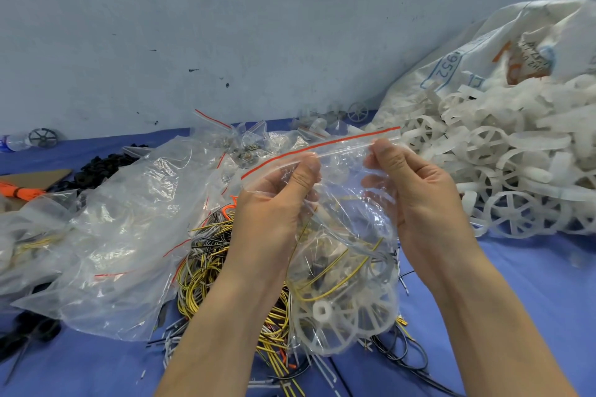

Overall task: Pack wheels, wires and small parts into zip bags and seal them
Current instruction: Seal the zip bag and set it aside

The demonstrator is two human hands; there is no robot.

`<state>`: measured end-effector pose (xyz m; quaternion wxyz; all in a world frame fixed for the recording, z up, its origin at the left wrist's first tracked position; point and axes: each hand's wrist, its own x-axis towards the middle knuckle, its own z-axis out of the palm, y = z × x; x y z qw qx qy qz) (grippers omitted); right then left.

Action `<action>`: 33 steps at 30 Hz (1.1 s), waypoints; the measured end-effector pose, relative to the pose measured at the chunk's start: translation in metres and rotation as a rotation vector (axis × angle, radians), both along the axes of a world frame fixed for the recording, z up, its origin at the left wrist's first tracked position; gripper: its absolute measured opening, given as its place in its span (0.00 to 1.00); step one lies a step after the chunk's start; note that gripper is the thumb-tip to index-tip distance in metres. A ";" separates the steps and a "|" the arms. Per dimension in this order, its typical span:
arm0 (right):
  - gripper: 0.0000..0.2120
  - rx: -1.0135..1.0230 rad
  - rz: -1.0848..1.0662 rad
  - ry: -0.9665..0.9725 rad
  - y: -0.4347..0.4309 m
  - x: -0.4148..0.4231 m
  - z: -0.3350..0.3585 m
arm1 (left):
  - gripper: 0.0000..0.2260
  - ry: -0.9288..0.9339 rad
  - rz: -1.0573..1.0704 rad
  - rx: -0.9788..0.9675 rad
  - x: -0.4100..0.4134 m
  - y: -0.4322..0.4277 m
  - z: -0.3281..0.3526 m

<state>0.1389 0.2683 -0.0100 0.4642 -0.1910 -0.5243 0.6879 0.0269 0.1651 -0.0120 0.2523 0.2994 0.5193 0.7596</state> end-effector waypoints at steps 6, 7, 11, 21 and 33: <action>0.09 0.033 -0.030 0.002 0.000 0.002 0.000 | 0.11 0.009 -0.003 -0.006 0.001 -0.001 0.001; 0.09 0.035 -0.040 0.007 -0.001 0.001 0.000 | 0.11 0.014 -0.003 -0.009 0.002 -0.001 0.001; 0.09 0.044 -0.046 0.005 -0.002 -0.001 0.000 | 0.13 0.047 0.000 -0.026 0.001 -0.002 0.001; 0.08 0.026 0.084 -0.003 -0.008 -0.001 0.002 | 0.10 0.038 -0.014 -0.014 0.001 -0.001 -0.001; 0.08 0.033 0.118 -0.013 -0.008 -0.002 0.000 | 0.12 0.017 -0.003 -0.004 0.005 -0.001 0.002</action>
